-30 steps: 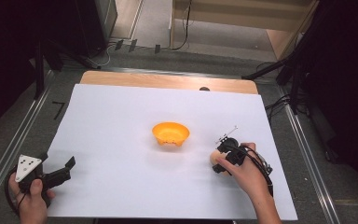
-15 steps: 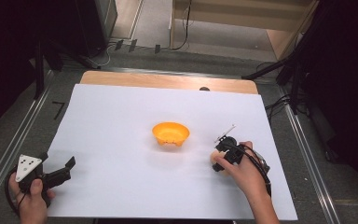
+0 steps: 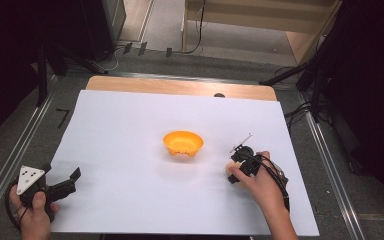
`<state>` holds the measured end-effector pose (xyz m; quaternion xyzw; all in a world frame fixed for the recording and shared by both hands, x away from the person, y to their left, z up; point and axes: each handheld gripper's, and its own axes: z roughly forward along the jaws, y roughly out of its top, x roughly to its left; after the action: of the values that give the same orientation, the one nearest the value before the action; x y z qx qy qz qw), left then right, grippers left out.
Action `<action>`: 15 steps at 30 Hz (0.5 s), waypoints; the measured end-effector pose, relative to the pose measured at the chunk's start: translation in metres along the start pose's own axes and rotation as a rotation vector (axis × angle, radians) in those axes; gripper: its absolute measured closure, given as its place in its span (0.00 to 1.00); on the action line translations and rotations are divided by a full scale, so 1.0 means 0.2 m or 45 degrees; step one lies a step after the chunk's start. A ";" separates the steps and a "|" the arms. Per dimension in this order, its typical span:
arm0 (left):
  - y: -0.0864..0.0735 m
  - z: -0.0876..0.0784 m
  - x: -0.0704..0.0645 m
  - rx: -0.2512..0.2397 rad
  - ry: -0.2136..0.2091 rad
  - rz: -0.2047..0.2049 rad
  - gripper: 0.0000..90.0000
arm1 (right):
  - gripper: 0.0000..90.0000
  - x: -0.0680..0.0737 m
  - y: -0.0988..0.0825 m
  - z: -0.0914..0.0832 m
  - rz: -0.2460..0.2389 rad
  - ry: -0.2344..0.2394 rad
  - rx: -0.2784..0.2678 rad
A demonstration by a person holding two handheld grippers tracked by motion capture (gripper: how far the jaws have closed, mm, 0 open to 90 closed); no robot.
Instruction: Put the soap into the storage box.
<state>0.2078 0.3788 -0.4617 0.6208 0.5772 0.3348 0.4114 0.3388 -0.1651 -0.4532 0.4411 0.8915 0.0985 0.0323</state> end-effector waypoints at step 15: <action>0.00 0.00 0.00 0.001 0.000 -0.001 0.05 | 0.36 0.00 0.01 -0.01 -0.020 0.005 0.008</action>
<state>0.2079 0.3789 -0.4617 0.6208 0.5776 0.3345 0.4111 0.3396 -0.1649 -0.4507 0.4340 0.8952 0.0964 0.0300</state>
